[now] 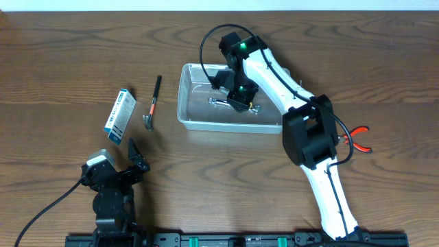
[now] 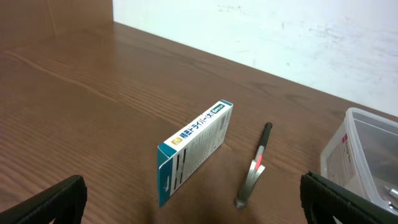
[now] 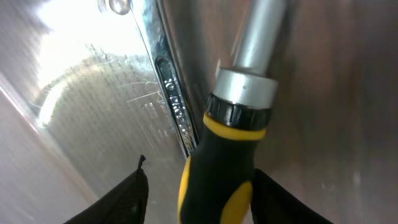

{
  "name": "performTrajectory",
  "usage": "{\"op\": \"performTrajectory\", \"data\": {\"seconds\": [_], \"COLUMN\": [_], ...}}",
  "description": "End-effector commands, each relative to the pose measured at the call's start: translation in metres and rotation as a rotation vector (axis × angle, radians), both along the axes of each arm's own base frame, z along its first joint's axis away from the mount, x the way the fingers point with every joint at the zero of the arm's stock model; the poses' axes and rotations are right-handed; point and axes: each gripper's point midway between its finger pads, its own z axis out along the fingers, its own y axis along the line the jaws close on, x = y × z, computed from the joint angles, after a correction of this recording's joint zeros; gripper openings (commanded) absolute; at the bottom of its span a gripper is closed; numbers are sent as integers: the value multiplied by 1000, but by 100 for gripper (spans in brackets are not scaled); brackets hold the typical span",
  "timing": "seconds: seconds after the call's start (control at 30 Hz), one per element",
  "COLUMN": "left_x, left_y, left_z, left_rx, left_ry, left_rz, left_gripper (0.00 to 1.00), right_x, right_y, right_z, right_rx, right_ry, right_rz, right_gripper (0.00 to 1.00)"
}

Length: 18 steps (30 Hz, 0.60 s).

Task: Pack container
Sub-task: 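Carry the ratchet screwdriver into the container and open the gripper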

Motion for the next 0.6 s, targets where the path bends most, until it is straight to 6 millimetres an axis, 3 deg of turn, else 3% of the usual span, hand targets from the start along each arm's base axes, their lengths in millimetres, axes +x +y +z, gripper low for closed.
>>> {"op": "performTrajectory", "data": {"seconds": [0.0,0.07,0.23,0.3,0.43,0.57], "left_x": [0,0,0,0,0,0], "left_y": [0,0,0,0,0,0], "left_z": [-12,-12,-12,-12,-12,-12], "left_rx": [10,10,10,10,10,10], "left_ry": [30,30,30,30,30,30], "left_rz": [-2,-2,-2,-2,-2,-2], "left_gripper": [98,98,98,98,98,98], "right_x": [12,14,15,13,8,5], "right_y": [4,3,-12,-24,-59,-98], "right_z": [64,89,167,195,241,260], "right_rx": [73,99,189,230,298,305], "right_ry": [-125,-173,-306,-344,-390,-410], "right_rz": [-50,-78,-269,-367,-608,-742], "right_gripper": [59,69,83,98,99,99]}}
